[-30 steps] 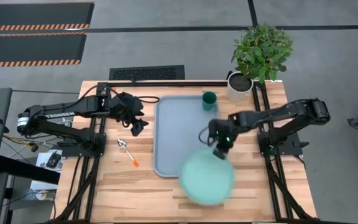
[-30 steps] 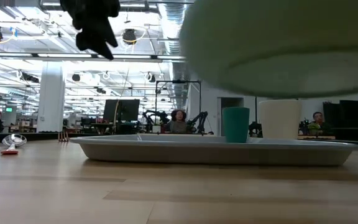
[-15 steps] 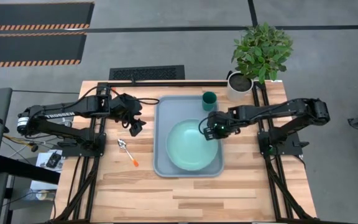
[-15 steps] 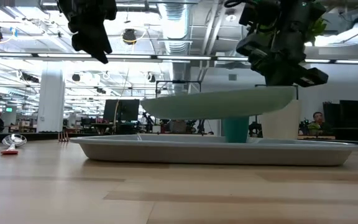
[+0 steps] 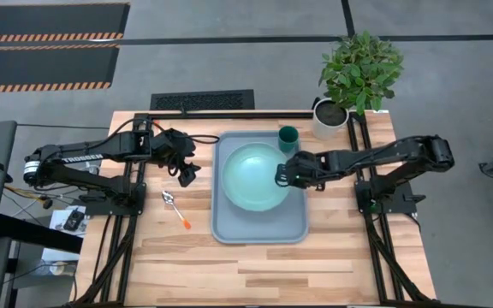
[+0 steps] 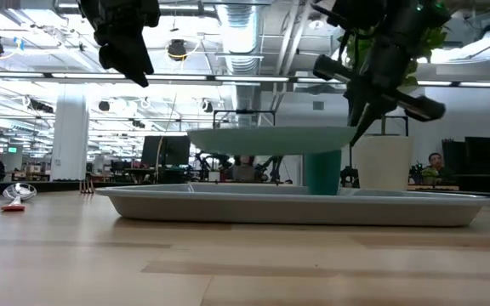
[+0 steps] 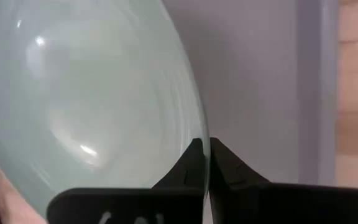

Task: Pick and place plate/cup/fork/spoon on tray
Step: Put the light green plate on the gray serving tray to the bottom left of the green cup

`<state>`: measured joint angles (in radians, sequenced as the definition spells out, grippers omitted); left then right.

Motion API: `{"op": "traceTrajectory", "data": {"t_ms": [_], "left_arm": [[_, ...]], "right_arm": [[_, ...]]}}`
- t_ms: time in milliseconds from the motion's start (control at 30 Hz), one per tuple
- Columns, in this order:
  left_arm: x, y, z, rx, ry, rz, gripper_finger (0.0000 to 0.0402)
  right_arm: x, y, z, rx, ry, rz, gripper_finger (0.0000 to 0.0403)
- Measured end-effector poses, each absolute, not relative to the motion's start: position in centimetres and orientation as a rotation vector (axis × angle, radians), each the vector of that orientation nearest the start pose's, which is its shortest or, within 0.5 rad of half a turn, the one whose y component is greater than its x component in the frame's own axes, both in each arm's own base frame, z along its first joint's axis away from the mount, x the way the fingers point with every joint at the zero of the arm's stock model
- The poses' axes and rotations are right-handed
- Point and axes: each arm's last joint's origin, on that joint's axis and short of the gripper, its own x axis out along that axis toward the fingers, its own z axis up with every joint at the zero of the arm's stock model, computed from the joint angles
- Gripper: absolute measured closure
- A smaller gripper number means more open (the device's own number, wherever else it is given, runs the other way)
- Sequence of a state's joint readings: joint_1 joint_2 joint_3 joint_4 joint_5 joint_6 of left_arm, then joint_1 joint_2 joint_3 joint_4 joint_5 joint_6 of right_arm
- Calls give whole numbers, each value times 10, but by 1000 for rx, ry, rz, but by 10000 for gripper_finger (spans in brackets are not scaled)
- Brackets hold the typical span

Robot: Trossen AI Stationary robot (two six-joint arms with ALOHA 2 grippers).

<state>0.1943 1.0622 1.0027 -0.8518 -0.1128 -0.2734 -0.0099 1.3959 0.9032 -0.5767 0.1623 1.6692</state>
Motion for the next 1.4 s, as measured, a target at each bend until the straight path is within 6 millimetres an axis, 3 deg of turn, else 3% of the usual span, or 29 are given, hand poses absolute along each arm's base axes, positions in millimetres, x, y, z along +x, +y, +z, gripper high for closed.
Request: {"op": "traceTrajectory", "data": {"t_ms": [267,533,1400], "left_arm": [[194,42,303,-294,869,416,151],[194,42,303,-272,878,406,151],[194,42,303,-199,893,370,151]], "right_arm": [[286,1,195,1501,531,-1025,390],[310,-4,166,1604,453,-1047,390],[311,-37,157,1713,301,-1196,390]]}}
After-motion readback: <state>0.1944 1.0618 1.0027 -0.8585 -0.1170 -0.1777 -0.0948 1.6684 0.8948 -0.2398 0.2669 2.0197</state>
